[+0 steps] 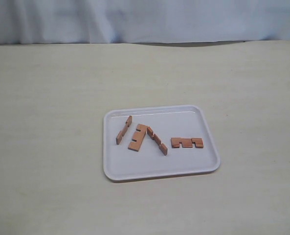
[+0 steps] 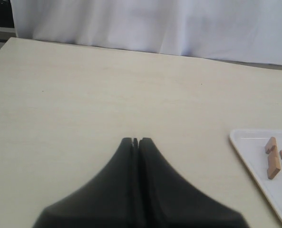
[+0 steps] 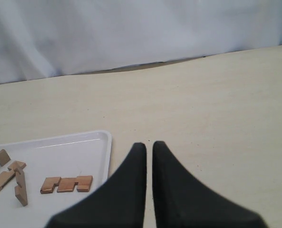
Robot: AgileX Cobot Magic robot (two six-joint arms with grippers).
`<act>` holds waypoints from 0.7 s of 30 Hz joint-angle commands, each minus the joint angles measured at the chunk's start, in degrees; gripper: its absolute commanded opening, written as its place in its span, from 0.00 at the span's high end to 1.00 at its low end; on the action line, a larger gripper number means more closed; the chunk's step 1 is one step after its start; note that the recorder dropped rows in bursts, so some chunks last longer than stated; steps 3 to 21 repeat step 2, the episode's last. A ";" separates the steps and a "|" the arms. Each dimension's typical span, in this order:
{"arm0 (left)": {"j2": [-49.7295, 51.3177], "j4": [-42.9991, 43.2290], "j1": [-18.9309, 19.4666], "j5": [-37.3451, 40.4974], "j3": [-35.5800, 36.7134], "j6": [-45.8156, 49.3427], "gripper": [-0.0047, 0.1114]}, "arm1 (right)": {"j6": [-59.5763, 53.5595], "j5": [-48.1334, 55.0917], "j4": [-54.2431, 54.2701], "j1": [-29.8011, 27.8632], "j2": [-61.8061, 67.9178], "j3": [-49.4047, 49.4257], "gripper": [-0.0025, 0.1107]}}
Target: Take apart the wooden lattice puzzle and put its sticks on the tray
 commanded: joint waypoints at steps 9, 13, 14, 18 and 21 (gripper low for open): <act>-0.04 0.33 -0.47 -0.32 0.20 0.00 0.96 | 0.04 -0.72 -0.06 -0.25 0.45 0.20 0.94; -0.04 0.33 -0.47 -0.32 0.20 0.00 0.96 | 0.04 -0.72 -0.06 -0.25 0.45 0.20 0.94; -0.04 0.33 -0.47 -0.32 0.20 0.00 0.96 | 0.04 -0.72 -0.06 -0.25 0.45 0.20 0.94; -0.04 0.33 -0.47 -0.32 0.20 0.00 0.96 | 0.04 -0.72 -0.06 -0.25 0.45 0.20 0.94; -0.04 0.33 -0.47 -0.32 0.20 0.00 0.96 | 0.04 -0.72 -0.06 -0.25 0.45 0.20 0.94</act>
